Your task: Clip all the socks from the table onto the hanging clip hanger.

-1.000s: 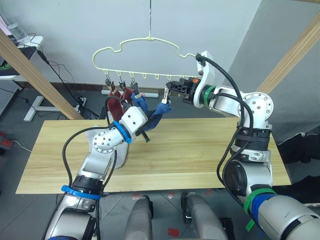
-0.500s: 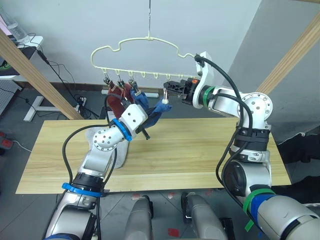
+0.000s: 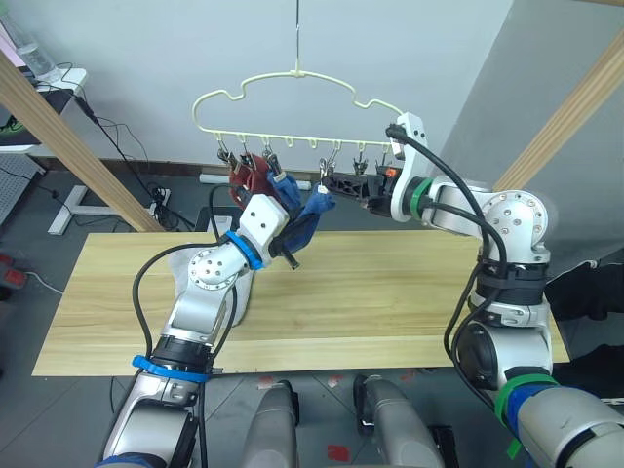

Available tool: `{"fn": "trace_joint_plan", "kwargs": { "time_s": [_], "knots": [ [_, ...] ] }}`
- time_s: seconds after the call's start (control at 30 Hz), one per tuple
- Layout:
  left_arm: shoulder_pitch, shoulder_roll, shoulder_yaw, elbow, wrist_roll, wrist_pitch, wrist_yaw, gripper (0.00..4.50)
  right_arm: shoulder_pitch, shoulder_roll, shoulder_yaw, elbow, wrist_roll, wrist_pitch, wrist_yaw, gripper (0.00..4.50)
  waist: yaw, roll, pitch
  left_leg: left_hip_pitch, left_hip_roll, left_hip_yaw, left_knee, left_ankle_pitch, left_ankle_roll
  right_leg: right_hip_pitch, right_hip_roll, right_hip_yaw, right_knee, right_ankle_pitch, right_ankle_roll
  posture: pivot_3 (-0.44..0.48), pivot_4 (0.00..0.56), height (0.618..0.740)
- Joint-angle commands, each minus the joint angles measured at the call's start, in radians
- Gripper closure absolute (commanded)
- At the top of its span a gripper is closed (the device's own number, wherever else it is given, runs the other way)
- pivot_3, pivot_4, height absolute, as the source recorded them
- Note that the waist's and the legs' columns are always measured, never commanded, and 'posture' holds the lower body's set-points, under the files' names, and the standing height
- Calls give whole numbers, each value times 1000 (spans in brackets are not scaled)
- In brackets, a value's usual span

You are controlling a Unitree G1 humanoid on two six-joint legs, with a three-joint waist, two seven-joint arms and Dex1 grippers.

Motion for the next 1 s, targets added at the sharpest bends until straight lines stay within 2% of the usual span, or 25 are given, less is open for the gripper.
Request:
{"fn": "trace_joint_plan", "kwargs": {
  "time_s": [0.03,0.27,0.33,0.4,0.6,0.77,0.9,1.0],
  "knots": [
    [1,-11,55,-79,-122,134,-30,3198,49,-52,36,-153,-19,-37,13,0,0,0,0,0,0,0,0,0,0,0,0,0,0,0,0,9,289,740],
    [29,45,123,-155,-241,279,-83,1173,118,-52,107,-274,-88,-137,-15,0,-12,0,0,1,1,-1,1,0,0,0,2,0,1,-2,3,0,286,740],
    [44,72,162,-207,-323,358,-116,587,162,-61,175,-323,-158,-231,-21,0,-12,0,0,1,1,-1,1,0,0,0,2,0,2,-2,3,1,288,740],
    [66,100,219,-284,-467,487,-153,9,214,-76,252,-364,-225,-320,-11,0,-13,0,0,1,1,-1,1,0,0,0,2,0,1,-2,3,0,285,740],
    [138,243,342,-463,-772,738,-236,9,280,-15,302,-347,-360,-479,-83,0,-16,0,0,0,1,-1,1,0,0,0,1,0,0,-2,3,4,282,740],
    [172,297,374,-533,-802,747,-227,9,283,34,317,-294,-455,-575,-128,0,-15,0,0,1,1,-2,3,1,0,1,2,0,1,-2,3,28,283,740],
    [194,302,373,-564,-776,714,-198,0,273,80,323,-232,-526,-640,-174,1228,-4,0,0,1,1,-1,3,1,0,1,2,0,1,-2,3,41,286,740],
    [195,295,369,-566,-767,698,-177,0,264,108,320,-197,-564,-674,-194,1228,-1,0,0,1,1,-1,3,1,0,1,2,0,0,-2,3,46,286,740]
  ]
}}
